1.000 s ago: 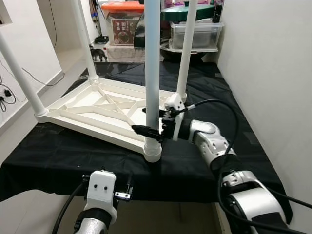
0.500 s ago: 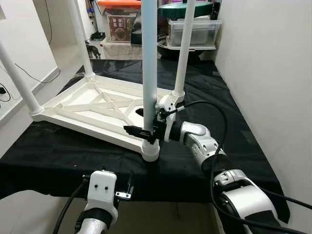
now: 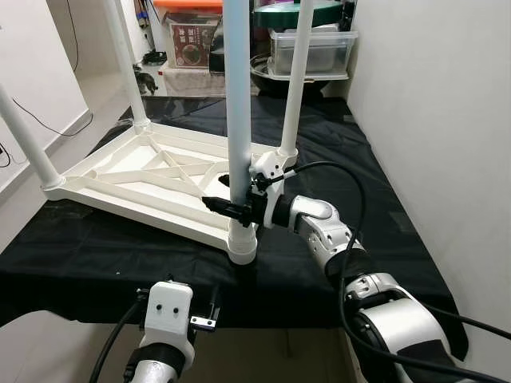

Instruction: Building children table

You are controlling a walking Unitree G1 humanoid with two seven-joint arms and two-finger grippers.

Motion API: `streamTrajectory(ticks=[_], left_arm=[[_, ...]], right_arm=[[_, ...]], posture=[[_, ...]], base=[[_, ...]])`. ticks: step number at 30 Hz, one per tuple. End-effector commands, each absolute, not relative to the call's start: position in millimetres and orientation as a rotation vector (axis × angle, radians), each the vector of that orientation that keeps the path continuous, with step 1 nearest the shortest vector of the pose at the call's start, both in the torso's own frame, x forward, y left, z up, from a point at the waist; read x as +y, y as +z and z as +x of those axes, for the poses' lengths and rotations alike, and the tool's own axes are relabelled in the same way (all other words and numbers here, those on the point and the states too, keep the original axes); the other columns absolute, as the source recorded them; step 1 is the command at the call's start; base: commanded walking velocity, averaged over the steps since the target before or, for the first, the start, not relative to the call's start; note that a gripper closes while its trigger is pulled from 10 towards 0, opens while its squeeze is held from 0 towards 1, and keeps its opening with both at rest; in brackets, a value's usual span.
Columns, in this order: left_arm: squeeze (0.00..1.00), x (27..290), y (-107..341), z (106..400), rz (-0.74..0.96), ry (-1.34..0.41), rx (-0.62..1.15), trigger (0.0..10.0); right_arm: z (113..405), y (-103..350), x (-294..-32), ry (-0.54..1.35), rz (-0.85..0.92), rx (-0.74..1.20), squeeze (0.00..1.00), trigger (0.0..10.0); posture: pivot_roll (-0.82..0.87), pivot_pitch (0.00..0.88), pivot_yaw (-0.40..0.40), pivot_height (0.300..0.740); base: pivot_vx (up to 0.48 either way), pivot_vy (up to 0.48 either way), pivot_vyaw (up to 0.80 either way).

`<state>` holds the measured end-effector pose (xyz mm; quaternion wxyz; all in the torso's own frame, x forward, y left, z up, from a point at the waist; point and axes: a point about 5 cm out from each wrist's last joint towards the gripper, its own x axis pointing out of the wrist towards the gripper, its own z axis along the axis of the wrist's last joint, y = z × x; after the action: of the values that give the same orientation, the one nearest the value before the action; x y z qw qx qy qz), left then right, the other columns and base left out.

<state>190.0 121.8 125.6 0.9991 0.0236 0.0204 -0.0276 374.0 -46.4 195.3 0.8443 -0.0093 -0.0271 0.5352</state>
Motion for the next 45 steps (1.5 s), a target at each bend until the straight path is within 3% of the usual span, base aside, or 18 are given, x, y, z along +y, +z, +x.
streamTrajectory(ticks=[1, 11, 21, 24, 26, 27, 33, 37, 40, 41, 45], left_arm=[[0.00, 121, 128, 188, 0.047, -0.051, 0.042, 10.0], [0.00, 126, 130, 192, 0.060, -0.032, 0.033, 10.0], [0.00, 136, 136, 194, 0.075, 0.004, 0.002, 10.0], [0.00, 140, 137, 195, 0.082, 0.019, -0.004, 10.0], [0.00, 144, 138, 196, 0.089, 0.032, -0.010, 10.0], [0.00, 144, 138, 196, 0.089, 0.032, -0.010, 10.0], [0.00, 147, 139, 200, 0.099, 0.035, -0.020, 10.0], [0.00, 146, 139, 201, 0.100, 0.032, -0.021, 10.0], [0.00, 146, 139, 201, 0.100, 0.032, -0.021, 10.0], [0.00, 145, 139, 201, 0.099, 0.030, -0.024, 10.0], [0.00, 145, 139, 201, 0.099, 0.030, -0.024, 10.0]], right_arm=[[371, 195, -40, 1.161, -0.015, -0.067, 0.00, 0.0], [366, 185, -34, 1.162, -0.013, -0.052, 0.00, 0.0], [373, 173, -40, 0.927, -0.030, -0.015, 0.00, 0.0], [377, 167, -45, 0.767, -0.052, 0.003, 0.00, 0.0], [383, 159, -57, 0.507, -0.048, 0.041, 0.00, 0.0], [383, 159, -57, 0.507, -0.048, 0.041, 0.00, 0.0], [388, 152, -81, -0.002, 0.021, 0.101, 0.00, 0.0], [388, 159, -88, -0.203, 0.080, 0.068, 0.00, 0.0], [388, 159, -88, -0.203, 0.080, 0.068, 0.00, 0.0], [388, 162, -91, -0.319, 0.114, 0.073, 0.00, 0.0], [388, 162, -91, -0.319, 0.114, 0.073, 0.00, 0.0]], posture=[[0.04, 0.061, -0.043, 0.734], [0.03, 0.061, -0.042, 0.734], [0.04, 0.060, -0.041, 0.734], [0.04, 0.060, -0.039, 0.734], [0.03, 0.059, -0.038, 0.734], [0.03, 0.059, -0.038, 0.734], [0.04, 0.054, -0.037, 0.734], [0.04, 0.050, -0.038, 0.734], [0.04, 0.050, -0.038, 0.734], [0.04, 0.047, -0.040, 0.734], [0.04, 0.047, -0.040, 0.734]], base=[[0.000, 0.000, 0.00], [0.000, 0.000, 0.00], [0.000, 0.000, 0.00], [0.000, 0.000, 0.00], [0.000, 0.000, 0.00], [0.000, 0.000, 0.00], [0.000, 0.000, 0.00], [0.000, 0.000, 0.00], [0.000, 0.000, 0.00], [0.000, 0.000, 0.00], [0.000, 0.000, 0.00]])
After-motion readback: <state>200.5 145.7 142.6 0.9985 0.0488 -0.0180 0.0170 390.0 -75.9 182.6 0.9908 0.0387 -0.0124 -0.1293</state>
